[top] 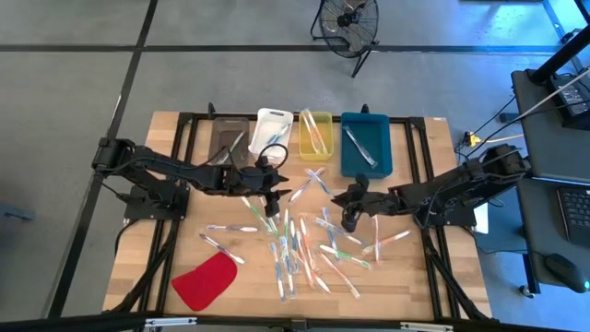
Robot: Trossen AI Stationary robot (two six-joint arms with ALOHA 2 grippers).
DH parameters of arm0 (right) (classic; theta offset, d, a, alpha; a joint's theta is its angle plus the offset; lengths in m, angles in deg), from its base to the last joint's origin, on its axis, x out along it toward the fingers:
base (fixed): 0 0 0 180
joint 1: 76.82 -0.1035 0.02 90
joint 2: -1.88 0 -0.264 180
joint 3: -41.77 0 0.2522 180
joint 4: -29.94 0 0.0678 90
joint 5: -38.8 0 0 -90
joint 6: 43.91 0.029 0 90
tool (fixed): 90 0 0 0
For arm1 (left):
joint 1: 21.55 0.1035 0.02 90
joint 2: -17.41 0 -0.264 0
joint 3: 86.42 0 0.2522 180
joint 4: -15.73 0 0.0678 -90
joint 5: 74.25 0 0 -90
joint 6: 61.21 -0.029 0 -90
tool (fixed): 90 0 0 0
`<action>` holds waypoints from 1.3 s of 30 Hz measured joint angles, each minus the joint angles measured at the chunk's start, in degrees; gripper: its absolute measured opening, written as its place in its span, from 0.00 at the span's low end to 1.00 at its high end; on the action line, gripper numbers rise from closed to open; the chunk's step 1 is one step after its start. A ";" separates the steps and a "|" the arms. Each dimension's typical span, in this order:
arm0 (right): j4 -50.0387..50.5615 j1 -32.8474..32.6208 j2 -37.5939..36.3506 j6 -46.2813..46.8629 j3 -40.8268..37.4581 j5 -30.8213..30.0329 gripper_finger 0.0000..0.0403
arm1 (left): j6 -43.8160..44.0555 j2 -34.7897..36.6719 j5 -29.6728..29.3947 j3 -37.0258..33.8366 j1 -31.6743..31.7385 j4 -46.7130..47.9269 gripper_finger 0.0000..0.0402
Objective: Pick & Place Toothbrushes
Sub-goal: Put the blue toothbrush into the white bin
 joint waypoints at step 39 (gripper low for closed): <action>-32.28 6.40 17.24 -9.82 7.63 1.87 0.05 | 1.66 -7.17 4.61 0.02 3.18 -28.21 0.56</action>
